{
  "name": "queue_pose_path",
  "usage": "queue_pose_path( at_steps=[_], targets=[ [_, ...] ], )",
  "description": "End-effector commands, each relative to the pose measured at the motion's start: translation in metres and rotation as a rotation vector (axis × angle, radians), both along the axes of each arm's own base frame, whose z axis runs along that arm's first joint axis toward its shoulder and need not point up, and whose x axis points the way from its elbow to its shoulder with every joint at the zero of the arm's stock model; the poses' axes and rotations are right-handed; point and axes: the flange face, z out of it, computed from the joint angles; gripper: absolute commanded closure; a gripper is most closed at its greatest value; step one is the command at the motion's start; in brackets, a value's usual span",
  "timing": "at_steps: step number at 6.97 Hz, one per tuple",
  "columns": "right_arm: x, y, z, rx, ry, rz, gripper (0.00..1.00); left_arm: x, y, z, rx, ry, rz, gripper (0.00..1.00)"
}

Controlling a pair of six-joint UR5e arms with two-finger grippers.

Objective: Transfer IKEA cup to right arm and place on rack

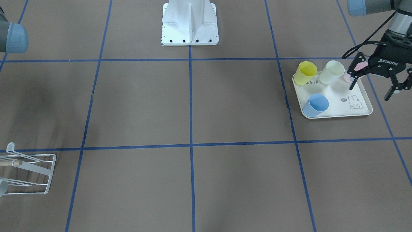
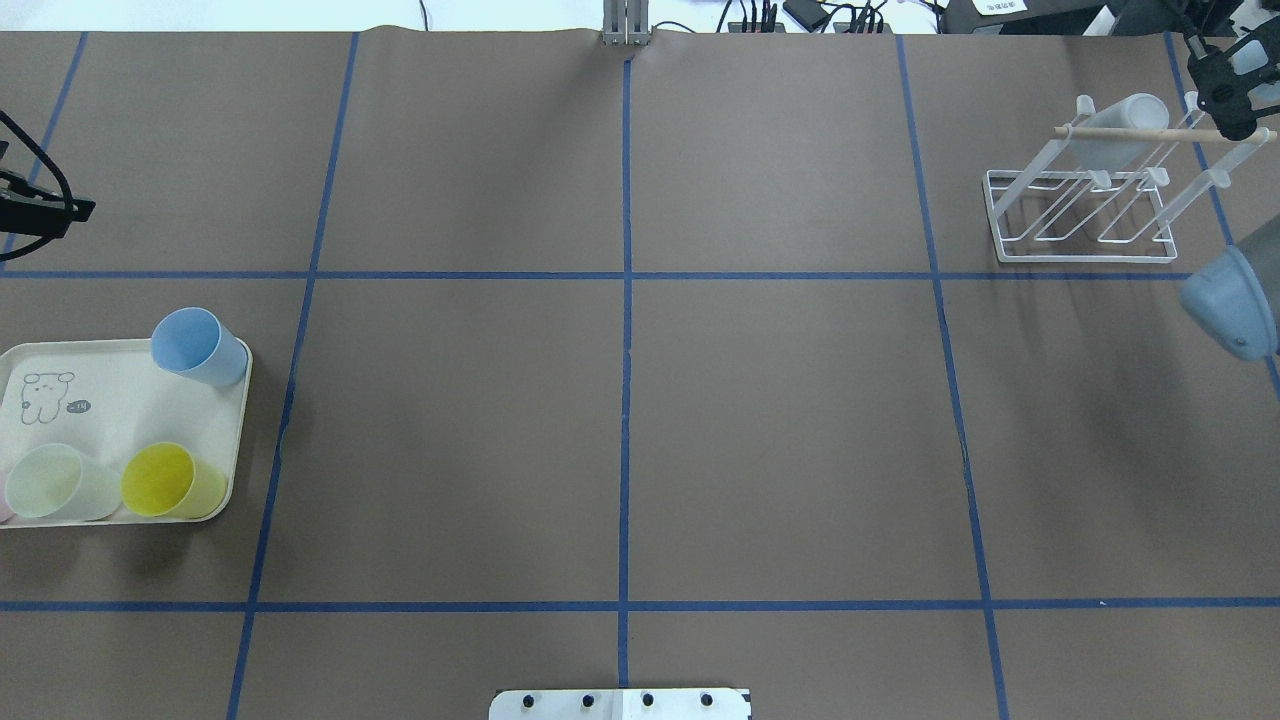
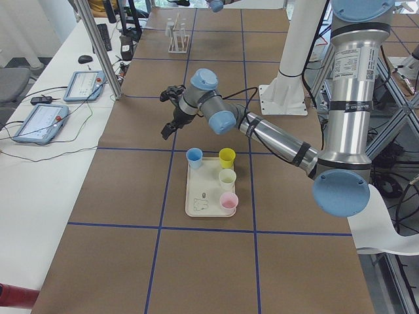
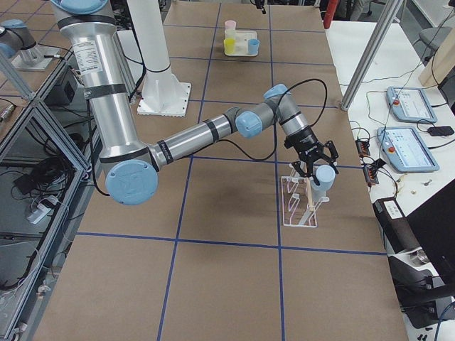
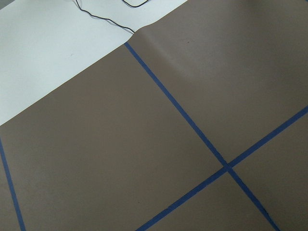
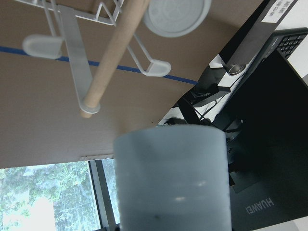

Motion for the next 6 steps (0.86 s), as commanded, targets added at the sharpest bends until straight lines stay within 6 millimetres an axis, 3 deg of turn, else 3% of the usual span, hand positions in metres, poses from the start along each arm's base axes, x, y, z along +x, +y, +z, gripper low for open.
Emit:
queue_pose_path(
  at_steps=[1,4,6],
  targets=[
    [-0.01,-0.017,0.037,0.031,0.009,0.005,0.78,0.001,0.0,0.001,-0.002,0.0,0.001,0.0],
    [-0.034,-0.021,0.033,0.038,0.007,-0.021,0.77,0.001,0.0,0.001,-0.003,-0.001,0.001,0.0],
    [-0.036,-0.025,0.053,0.025,0.027,-0.017,0.76,0.001,0.0,0.001,-0.002,0.0,0.001,0.0]
  ],
)
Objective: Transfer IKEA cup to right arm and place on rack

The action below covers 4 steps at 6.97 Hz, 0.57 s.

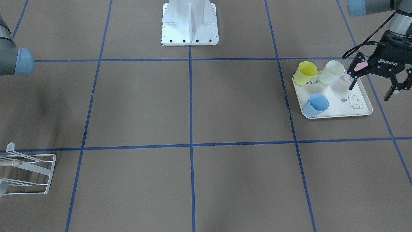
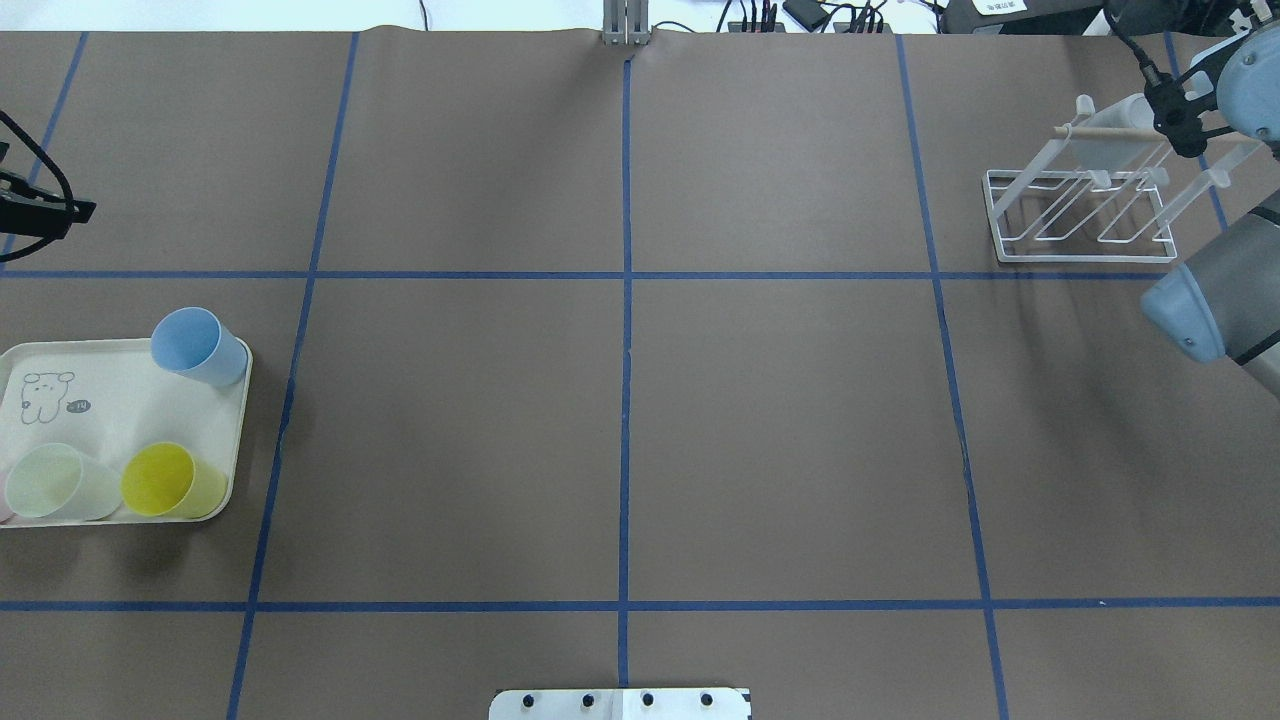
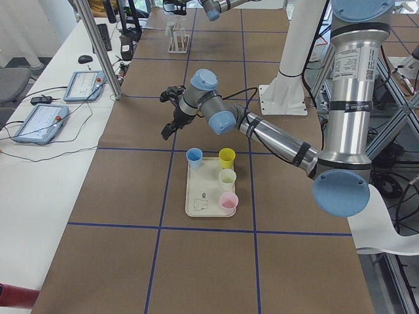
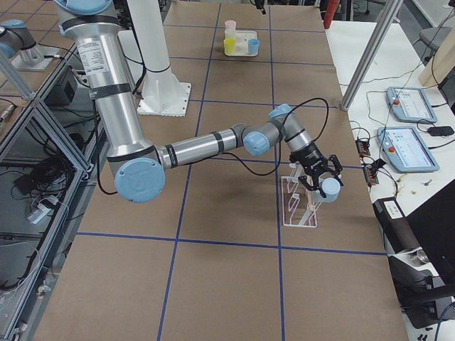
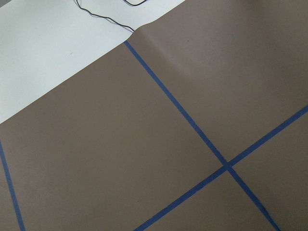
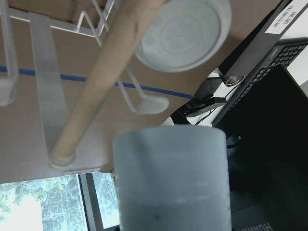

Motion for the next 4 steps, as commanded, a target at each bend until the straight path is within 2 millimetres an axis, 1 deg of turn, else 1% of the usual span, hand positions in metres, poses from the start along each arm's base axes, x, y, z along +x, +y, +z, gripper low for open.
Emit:
queue_pose_path(
  at_steps=[1,2,3,4],
  targets=[
    [-0.007,-0.008,0.016,0.01,0.018,0.007,0.76,0.0,0.0,0.0,0.001,0.0,0.0,0.0],
    [-0.01,-0.008,0.019,0.01,0.02,0.003,0.76,0.0,0.0,0.0,0.001,0.0,0.0,0.0],
    [-0.016,-0.007,0.025,0.005,0.035,0.001,0.73,0.0,0.0,0.0,0.001,0.0,0.0,0.0],
    [-0.025,-0.006,0.03,0.011,0.06,0.009,0.73,0.001,0.0,0.0,0.001,0.0,0.002,0.0]
  ],
)
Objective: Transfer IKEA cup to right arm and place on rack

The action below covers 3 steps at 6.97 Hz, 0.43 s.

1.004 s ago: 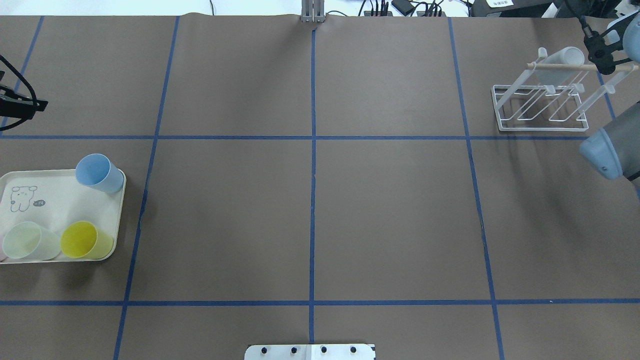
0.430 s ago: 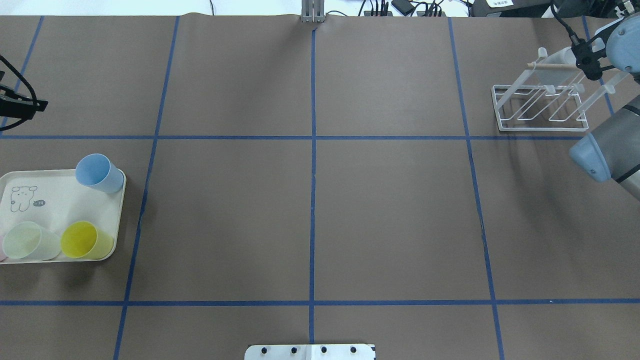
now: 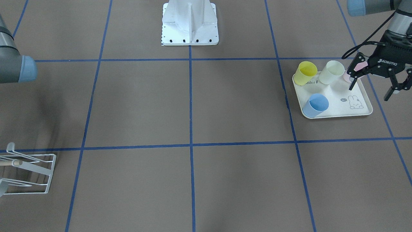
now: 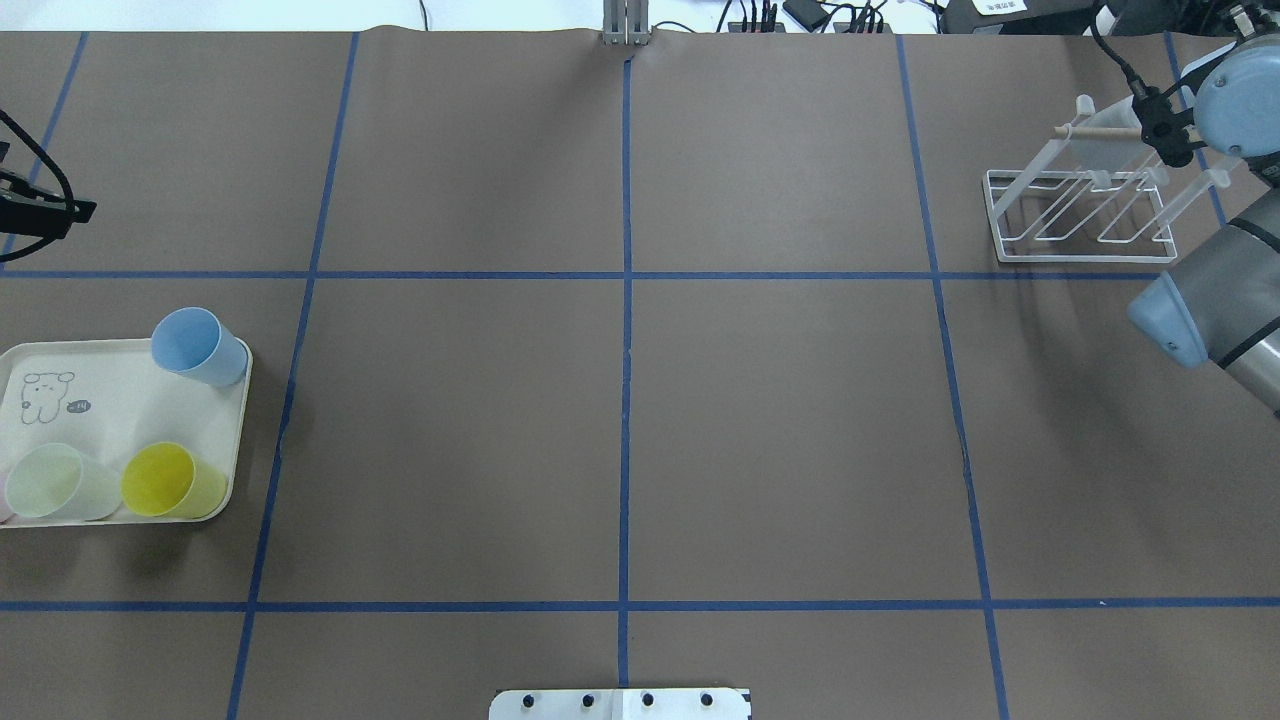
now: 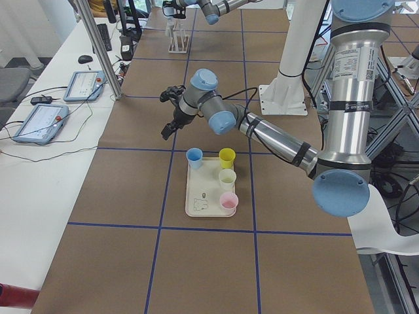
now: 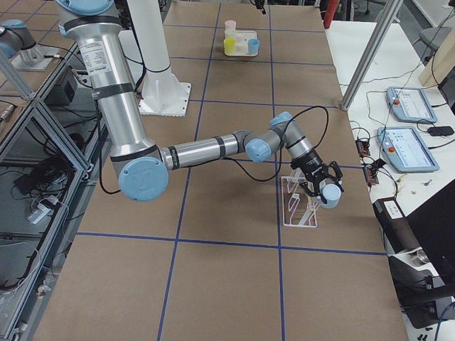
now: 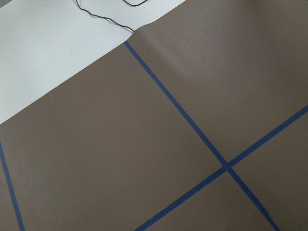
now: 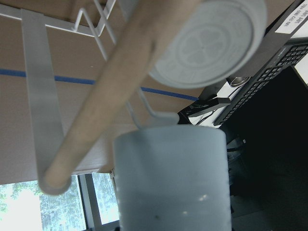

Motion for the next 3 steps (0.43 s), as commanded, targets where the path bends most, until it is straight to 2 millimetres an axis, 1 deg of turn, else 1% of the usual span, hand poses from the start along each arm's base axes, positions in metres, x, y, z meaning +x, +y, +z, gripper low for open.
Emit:
queue_pose_path(
  at_steps=[1,3],
  targets=[
    [-0.0122,0.0015,0.012,-0.003,0.03,0.006,0.72,-0.0002,-0.0001,0.0,0.0,0.0,0.0,0.0],
    [-0.0125,0.0026,0.0171,-0.01,0.036,0.005,0.71,0.0005,0.0001,0.0,0.0,0.0,0.001,0.0]
  ],
)
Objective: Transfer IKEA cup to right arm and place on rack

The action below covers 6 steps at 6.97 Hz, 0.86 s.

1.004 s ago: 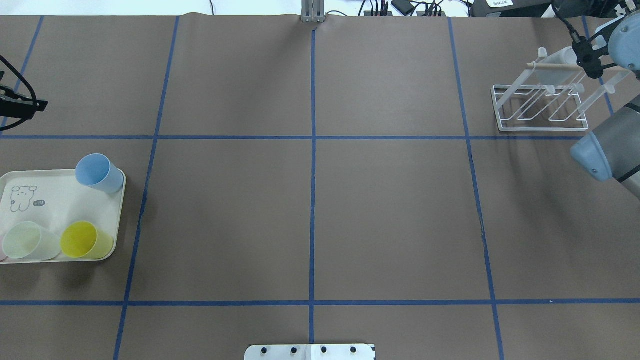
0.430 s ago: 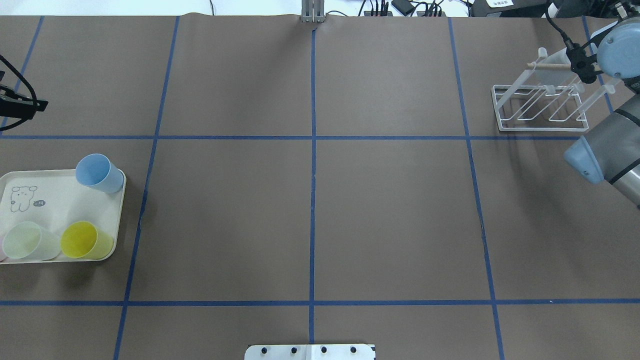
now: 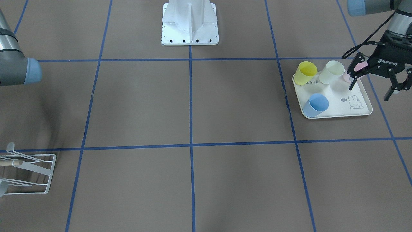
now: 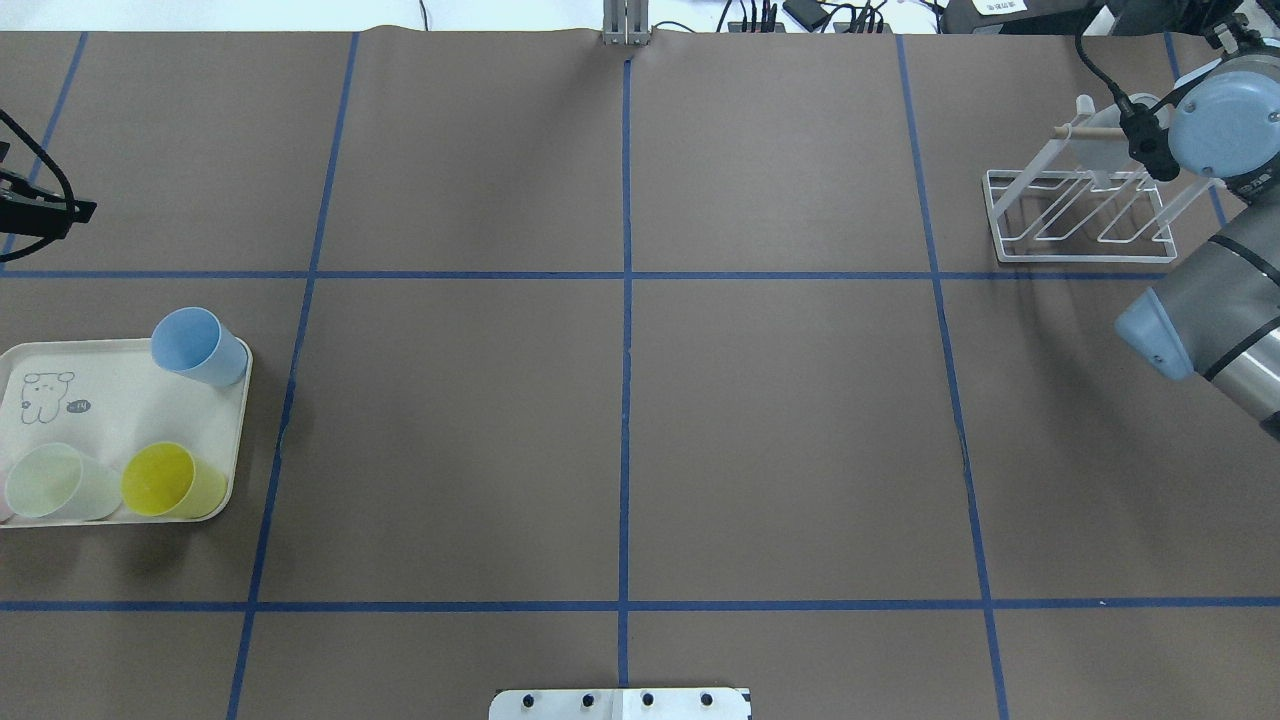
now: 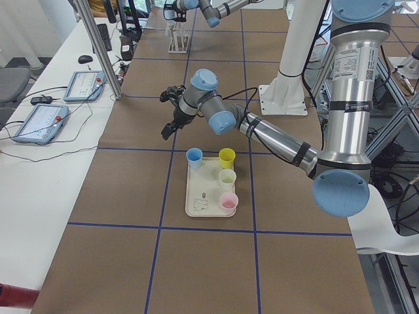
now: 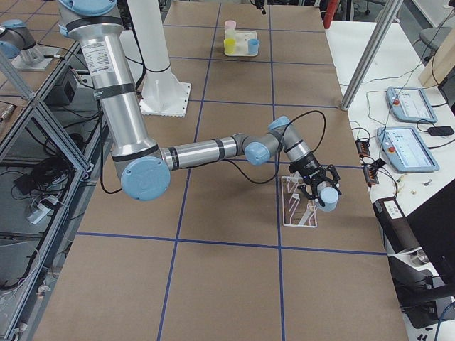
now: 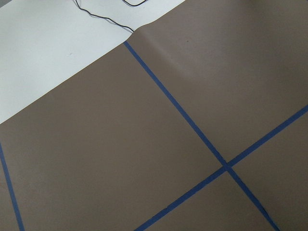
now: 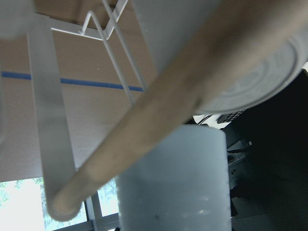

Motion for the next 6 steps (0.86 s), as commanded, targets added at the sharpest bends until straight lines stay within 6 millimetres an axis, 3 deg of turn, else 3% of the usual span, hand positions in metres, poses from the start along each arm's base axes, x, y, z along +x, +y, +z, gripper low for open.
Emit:
queue_pose_path(
  at_steps=[1,5,6],
  targets=[
    [-0.0003,0.0016,0.0071,-0.01,0.008,0.0,0.71,0.0005,0.0001,0.0,0.0,0.0,0.001,0.0],
    [0.0021,0.0034,0.0096,-0.008,0.021,0.005,0.67,0.0038,0.0039,-0.0023,-0.029,0.042,0.026,0.0],
    [-0.0007,0.0041,0.0098,-0.011,0.027,-0.005,0.54,0.0038,0.0039,-0.0022,-0.029,0.042,0.026,0.0]
  ],
)
